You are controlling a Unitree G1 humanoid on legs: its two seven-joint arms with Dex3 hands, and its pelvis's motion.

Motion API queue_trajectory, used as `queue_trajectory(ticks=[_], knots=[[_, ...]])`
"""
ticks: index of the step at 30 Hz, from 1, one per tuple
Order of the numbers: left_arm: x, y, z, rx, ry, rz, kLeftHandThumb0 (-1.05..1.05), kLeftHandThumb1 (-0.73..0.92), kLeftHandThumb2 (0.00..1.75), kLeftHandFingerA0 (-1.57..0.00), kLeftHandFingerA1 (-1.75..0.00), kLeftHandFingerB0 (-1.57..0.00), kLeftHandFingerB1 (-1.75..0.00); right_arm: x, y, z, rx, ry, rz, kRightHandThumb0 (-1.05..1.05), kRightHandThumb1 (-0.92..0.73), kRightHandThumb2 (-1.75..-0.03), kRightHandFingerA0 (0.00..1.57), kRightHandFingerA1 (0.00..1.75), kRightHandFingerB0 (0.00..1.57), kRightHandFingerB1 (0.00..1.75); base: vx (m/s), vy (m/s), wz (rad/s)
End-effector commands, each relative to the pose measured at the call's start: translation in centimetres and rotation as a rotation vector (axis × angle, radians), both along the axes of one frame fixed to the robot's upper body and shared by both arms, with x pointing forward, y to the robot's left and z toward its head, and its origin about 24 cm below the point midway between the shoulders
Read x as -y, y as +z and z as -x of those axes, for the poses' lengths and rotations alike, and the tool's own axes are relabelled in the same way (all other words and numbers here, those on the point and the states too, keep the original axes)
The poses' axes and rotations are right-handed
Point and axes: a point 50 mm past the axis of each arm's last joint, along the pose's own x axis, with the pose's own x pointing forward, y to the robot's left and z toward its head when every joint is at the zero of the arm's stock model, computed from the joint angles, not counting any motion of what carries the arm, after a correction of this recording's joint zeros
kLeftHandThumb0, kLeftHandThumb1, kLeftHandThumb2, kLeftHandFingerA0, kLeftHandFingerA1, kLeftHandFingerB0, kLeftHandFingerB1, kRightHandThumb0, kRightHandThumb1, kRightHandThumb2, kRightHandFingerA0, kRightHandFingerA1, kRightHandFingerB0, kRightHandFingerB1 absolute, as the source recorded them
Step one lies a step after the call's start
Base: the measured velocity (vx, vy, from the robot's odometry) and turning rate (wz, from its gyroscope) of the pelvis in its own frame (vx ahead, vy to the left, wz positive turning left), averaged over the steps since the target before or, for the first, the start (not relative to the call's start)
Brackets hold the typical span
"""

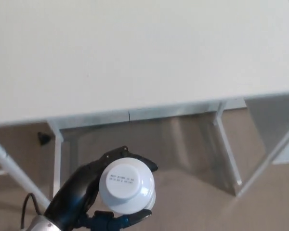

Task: The robot picks up a bottle from a person using its left hand and walk towards the table in frontand put the bottle on the table.

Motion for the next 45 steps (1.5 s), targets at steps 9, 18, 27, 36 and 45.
queue_trajectory(ticks=[9, 18, 27, 36, 45], knots=[[0.2, 0.3, 0.4, 0.022, -0.014, 0.012, -0.29, 0.81, 0.65, -1.1, -1.32, -0.76, -1.09, 0.5, 0.1, 0.5, -0.02, -0.006, 0.002, -0.48, -0.75, -0.63, 0.64, 0.44, 0.52, 0.39, 0.4, -0.156, 0.22], [0.4, 0.2, 0.4, 0.025, -0.014, 0.012, -0.29, 0.81, 0.65, -1.09, -1.32, -0.76, -1.09, 0.3, 0.0, 0.3, -0.023, -0.028, 0.003, -0.46, -0.74, -0.63, 0.66, 0.46, 0.54, 0.39, 0.16, 0.008, -0.12], [0.3, 0.1, 0.4, 0.02, -0.002, -0.002, -0.28, 0.82, 0.65, -1.1, -1.32, -0.77, -1.08, 0.3, -0.1, 0.4, -0.033, -0.028, 0.002, -0.47, -0.73, -0.62, 0.63, 0.45, 0.53, 0.39, 0.05, 0.092, 0.02], [-1.2, 0.7, -1.4, 0.045, 0.052, 0.024, -0.28, 0.83, 0.66, -1.1, -1.35, -0.74, -1.03, 0.4, -0.1, 0.4, -0.041, -0.005, 0.012, -0.45, -0.73, -0.62, 0.65, 0.45, 0.52, 0.39, 0.03, -0.234, 0.04], [-2.7, 1.1, -5.3, 0.061, 0.171, -0.032, -0.28, 0.81, 0.68, -1.08, -1.41, -0.74, -1.1, 0.1, -0.1, 0.2, -0.043, -0.003, -0.004, -0.44, -0.73, -0.62, 0.62, 0.45, 0.52, 0.4, 0.06, 0.026, -0.02]])
